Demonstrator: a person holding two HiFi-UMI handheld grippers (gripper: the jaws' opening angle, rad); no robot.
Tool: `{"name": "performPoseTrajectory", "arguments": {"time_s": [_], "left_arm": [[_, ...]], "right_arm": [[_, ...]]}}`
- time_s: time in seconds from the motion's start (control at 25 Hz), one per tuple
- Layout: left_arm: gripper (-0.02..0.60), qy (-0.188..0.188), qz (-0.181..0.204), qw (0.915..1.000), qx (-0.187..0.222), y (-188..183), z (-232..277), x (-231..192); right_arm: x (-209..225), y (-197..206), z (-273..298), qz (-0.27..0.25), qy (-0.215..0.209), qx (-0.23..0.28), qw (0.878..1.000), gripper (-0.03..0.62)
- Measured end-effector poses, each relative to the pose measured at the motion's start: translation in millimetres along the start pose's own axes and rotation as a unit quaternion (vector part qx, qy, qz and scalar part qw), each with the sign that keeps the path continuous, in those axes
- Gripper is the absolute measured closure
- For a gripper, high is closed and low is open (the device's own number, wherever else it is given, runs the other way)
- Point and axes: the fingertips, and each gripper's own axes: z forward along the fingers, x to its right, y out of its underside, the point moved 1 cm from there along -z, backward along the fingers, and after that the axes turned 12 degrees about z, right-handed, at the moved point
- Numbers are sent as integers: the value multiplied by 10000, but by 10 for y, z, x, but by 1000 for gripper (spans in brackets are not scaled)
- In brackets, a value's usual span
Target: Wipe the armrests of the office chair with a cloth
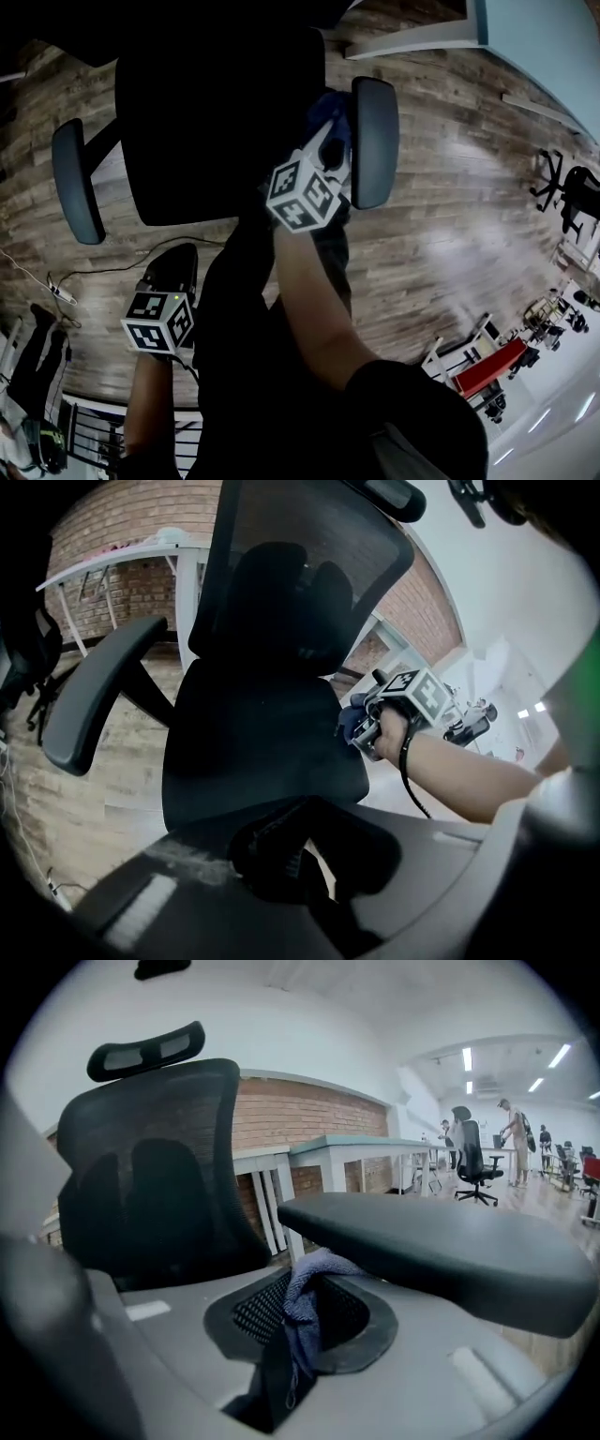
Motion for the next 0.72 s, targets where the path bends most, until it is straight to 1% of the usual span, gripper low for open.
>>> {"name": "performPoseTrajectory", "arguments": {"time_s": [0.16, 0.28, 0.52, 0.72], "left_arm": [[577, 76, 179, 9998, 39, -97, 33, -23], [577, 149, 294, 9994, 41, -132, 51, 8], [577, 155, 290, 9995, 7, -103, -9, 28], [577, 68, 206, 9997, -64, -18, -56, -51]], "right_arm": [[226, 124, 189, 48, 341, -163, 9993, 503], [319, 248, 342, -74, 419, -410, 9982, 517], [491, 511, 504, 135, 873, -856, 9924, 523], [566, 670, 666, 32, 989, -1029, 9898, 526]]}}
